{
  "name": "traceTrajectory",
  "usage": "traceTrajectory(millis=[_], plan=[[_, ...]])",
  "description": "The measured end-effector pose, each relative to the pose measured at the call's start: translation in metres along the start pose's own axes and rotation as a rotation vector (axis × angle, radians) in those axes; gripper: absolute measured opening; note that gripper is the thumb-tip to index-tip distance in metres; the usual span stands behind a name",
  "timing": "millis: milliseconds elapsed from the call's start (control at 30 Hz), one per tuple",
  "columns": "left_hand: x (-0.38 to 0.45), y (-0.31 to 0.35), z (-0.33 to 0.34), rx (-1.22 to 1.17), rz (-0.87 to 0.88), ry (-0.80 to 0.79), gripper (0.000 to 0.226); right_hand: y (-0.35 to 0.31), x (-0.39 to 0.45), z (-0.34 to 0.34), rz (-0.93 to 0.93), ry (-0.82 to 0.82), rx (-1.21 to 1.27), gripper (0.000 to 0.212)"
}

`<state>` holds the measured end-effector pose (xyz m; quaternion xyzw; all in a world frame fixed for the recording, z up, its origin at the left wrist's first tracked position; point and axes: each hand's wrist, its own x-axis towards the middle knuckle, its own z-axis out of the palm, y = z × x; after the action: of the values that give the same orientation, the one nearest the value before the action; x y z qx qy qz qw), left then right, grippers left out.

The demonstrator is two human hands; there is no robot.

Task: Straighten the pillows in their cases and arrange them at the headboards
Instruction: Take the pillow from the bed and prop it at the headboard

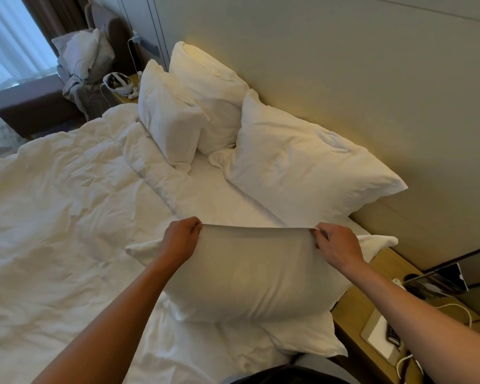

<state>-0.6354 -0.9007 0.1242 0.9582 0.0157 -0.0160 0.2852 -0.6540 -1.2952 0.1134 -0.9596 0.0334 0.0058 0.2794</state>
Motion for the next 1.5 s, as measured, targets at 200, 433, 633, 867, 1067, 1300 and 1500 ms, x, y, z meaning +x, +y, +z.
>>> traceTrajectory(millis=[200,433,633,867,1067,1300,1500], plan=[[0.058,0.033,-0.014,0.030,0.130,0.069,0.024,-0.002,0.005,-0.027,0.036,0.113,0.025,0.037],[0.133,0.090,-0.026,0.109,0.293,0.134,0.028,0.002,0.023,-0.055,0.082,0.226,0.083,0.041],[0.189,0.128,-0.016,0.086,0.349,0.165,0.027,0.010,0.041,-0.068,0.160,0.285,0.135,0.042],[0.218,0.121,0.021,0.056,0.282,0.109,0.028,0.015,0.048,-0.052,0.252,0.196,0.193,0.037],[0.251,0.104,0.022,0.039,0.253,0.114,0.028,0.005,0.074,-0.035,0.219,0.122,0.204,0.041],[0.302,0.090,0.011,0.144,0.238,0.090,0.029,-0.015,0.113,-0.004,0.203,0.044,0.253,0.042],[0.355,0.085,-0.008,0.179,0.193,0.231,0.027,-0.042,0.165,0.011,0.188,0.005,0.306,0.040]])
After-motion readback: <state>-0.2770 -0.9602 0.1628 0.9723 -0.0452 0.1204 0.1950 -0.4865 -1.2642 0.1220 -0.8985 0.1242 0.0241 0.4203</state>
